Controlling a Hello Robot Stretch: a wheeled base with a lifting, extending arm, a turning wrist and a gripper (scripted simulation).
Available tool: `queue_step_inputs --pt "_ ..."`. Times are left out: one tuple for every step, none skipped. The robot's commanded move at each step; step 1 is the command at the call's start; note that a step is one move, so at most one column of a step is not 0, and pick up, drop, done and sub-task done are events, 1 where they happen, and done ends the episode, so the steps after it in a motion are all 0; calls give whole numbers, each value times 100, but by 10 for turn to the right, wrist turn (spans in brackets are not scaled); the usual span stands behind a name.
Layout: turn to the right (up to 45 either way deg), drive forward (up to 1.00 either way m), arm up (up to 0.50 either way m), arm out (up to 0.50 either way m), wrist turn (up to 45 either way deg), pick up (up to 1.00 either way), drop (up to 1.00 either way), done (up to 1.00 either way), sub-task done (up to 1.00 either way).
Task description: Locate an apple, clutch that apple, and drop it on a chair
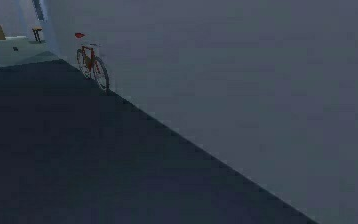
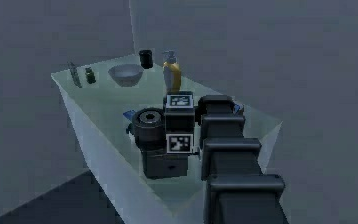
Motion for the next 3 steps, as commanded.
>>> queue_step_inputs --pt "0 0 -10 0 0 0 0 0 0" --pt "0 0 0 0 0 100 0 0 0" --pt "0 0 10 0 0 0 0 0 0"
